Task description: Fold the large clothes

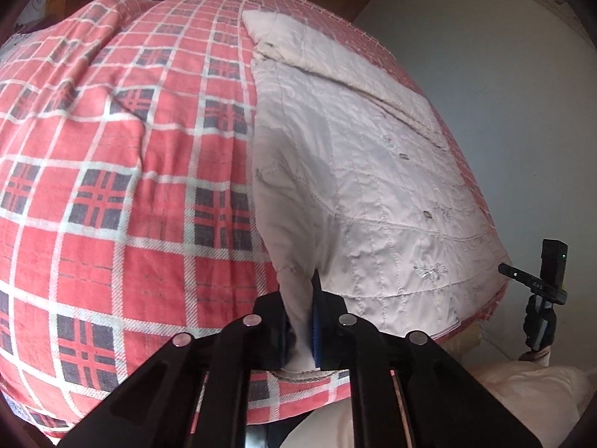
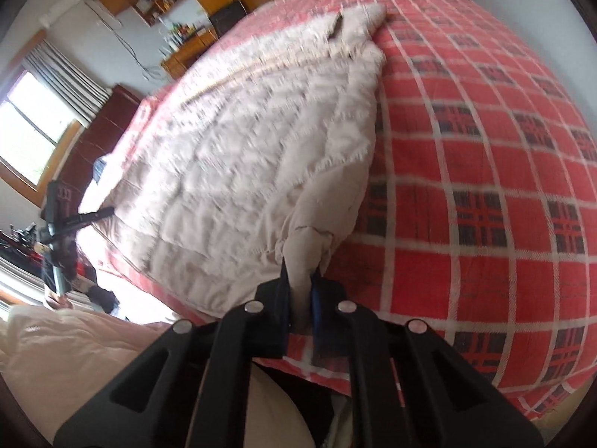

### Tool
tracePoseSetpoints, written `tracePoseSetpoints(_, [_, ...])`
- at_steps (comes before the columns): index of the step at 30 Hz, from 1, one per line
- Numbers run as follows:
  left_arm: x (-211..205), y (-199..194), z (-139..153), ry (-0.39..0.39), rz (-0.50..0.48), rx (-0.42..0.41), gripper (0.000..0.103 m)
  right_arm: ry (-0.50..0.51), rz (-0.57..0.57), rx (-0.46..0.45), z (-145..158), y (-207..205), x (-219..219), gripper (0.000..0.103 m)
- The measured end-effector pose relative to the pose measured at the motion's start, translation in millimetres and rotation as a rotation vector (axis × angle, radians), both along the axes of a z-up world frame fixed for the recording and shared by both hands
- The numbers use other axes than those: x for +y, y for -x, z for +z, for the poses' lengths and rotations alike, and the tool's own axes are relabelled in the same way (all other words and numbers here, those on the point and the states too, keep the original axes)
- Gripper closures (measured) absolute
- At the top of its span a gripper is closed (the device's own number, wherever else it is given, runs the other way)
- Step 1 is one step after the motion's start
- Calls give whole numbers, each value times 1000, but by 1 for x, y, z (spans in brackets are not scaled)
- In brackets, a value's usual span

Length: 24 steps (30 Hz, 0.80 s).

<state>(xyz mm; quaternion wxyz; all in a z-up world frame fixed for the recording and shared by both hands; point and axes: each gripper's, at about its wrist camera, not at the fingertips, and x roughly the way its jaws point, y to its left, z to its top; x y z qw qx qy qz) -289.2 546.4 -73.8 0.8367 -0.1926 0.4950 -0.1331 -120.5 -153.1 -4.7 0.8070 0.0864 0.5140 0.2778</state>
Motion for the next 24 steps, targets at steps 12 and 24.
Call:
tracePoseSetpoints(12, [-9,-60,84,98,-53,-205,94,-88,48,-174,85,-58,13,95])
tracePoseSetpoints(24, [18,-173,85,153,3,-186,94,-124,5,-136,100,-176,15,95])
